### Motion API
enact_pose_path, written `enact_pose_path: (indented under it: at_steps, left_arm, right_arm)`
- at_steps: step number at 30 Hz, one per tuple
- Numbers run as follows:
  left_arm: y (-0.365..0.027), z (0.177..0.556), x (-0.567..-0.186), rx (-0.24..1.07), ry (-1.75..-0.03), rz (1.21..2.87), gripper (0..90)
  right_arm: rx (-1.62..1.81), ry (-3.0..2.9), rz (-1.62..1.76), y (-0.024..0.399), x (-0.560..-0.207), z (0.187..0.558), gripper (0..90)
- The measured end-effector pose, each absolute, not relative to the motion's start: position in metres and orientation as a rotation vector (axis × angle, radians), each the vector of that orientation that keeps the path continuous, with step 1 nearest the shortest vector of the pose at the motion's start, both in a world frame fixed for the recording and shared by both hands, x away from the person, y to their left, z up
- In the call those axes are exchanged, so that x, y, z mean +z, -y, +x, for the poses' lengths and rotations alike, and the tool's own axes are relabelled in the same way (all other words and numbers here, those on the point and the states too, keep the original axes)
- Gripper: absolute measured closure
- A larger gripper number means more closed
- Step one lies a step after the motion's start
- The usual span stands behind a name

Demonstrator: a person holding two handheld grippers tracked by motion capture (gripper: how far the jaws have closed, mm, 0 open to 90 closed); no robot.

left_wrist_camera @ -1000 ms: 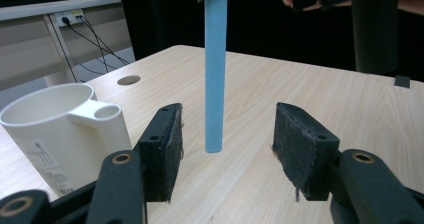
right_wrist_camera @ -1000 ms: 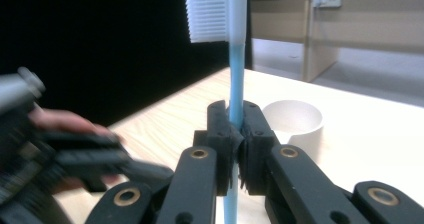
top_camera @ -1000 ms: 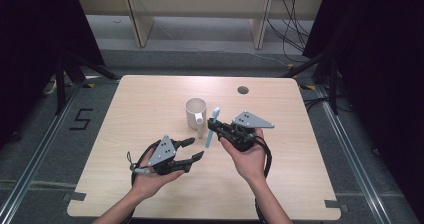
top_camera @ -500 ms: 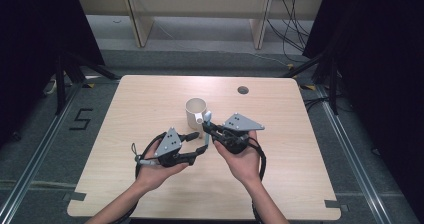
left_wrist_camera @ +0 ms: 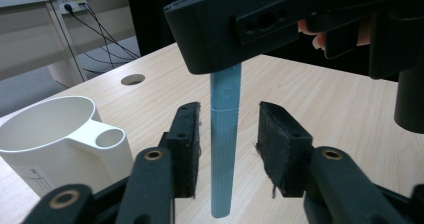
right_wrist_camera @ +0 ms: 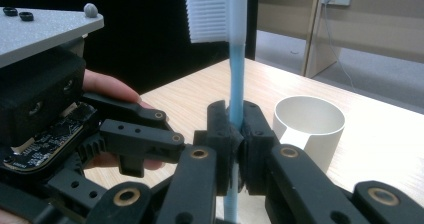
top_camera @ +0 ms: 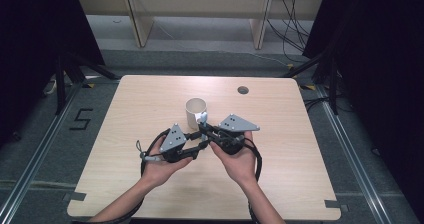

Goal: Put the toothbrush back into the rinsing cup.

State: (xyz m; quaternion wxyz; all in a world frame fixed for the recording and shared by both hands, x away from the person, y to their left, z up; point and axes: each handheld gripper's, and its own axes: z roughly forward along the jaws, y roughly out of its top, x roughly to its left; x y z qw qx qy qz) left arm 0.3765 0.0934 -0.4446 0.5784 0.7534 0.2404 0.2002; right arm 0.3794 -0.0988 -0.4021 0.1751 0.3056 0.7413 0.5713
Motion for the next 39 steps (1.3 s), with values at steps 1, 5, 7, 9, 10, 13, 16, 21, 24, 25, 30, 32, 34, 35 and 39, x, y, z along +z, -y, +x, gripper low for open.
enact_pose_path:
  at_steps: [1,5,7,9,10,13,16,21,24,25,30,32,34,35,39]
  left_arm:
    - [-0.0935,0.3766,-0.4441,0.47,-0.564,1.76,63.1]
    - [-0.0931,0.3782,-0.4433,0.47,-0.562,1.739,65.9]
    - [-0.0924,0.3784,-0.443,0.472,-0.559,1.737,67.7]
    - [-0.0923,0.3782,-0.4427,0.471,-0.559,1.738,69.0]
    - [-0.0925,0.3776,-0.4418,0.473,-0.564,1.75,69.9]
    - [-0.0918,0.3777,-0.4427,0.462,-0.573,1.743,72.0]
    - [-0.0917,0.378,-0.4433,0.464,-0.573,1.744,75.8]
    - [-0.0924,0.378,-0.4432,0.459,-0.574,1.741,77.8]
    - [-0.0923,0.378,-0.4429,0.462,-0.572,1.734,78.0]
    - [-0.0923,0.378,-0.4429,0.462,-0.572,1.734,78.1]
    - [-0.0927,0.3773,-0.4426,0.462,-0.575,1.745,78.2]
    - [-0.0922,0.3771,-0.4427,0.461,-0.575,1.745,78.3]
    - [-0.0922,0.3771,-0.4427,0.462,-0.574,1.745,78.3]
    - [-0.0923,0.3771,-0.4427,0.463,-0.573,1.745,78.3]
    - [-0.0926,0.3782,-0.443,0.46,-0.569,1.733,78.3]
  right_arm:
    - [1.617,-2.099,0.852,0.0989,-0.402,0.38,85.7]
    - [1.626,-2.095,0.877,0.099,-0.4011,0.3788,85.6]
    - [1.627,-2.095,0.878,0.0989,-0.401,0.3786,85.7]
    - [1.62,-2.097,0.855,0.0989,-0.401,0.3796,85.7]
    - [1.622,-2.096,0.857,0.099,-0.401,0.3798,85.6]
    - [1.621,-2.098,0.877,0.0987,-0.4011,0.3786,85.6]
    - [1.614,-2.101,0.84,0.0985,-0.402,0.3799,85.6]
    - [1.622,-2.107,0.864,0.0982,-0.4019,0.3782,85.6]
    - [1.609,-2.107,0.868,0.0983,-0.4012,0.3772,85.5]
    - [1.611,-2.108,0.867,0.0981,-0.4012,0.3772,85.4]
    - [1.631,-2.109,0.842,0.0981,-0.4016,0.3799,83.0]
    - [1.627,-2.102,0.842,0.098,-0.4015,0.3795,81.9]
    - [1.63,-2.102,0.849,0.0976,-0.4013,0.3791,79.6]
    - [1.628,-2.098,0.843,0.0978,-0.4011,0.3794,78.4]
    - [1.638,-2.09,0.884,0.0976,-0.4005,0.3787,69.5]
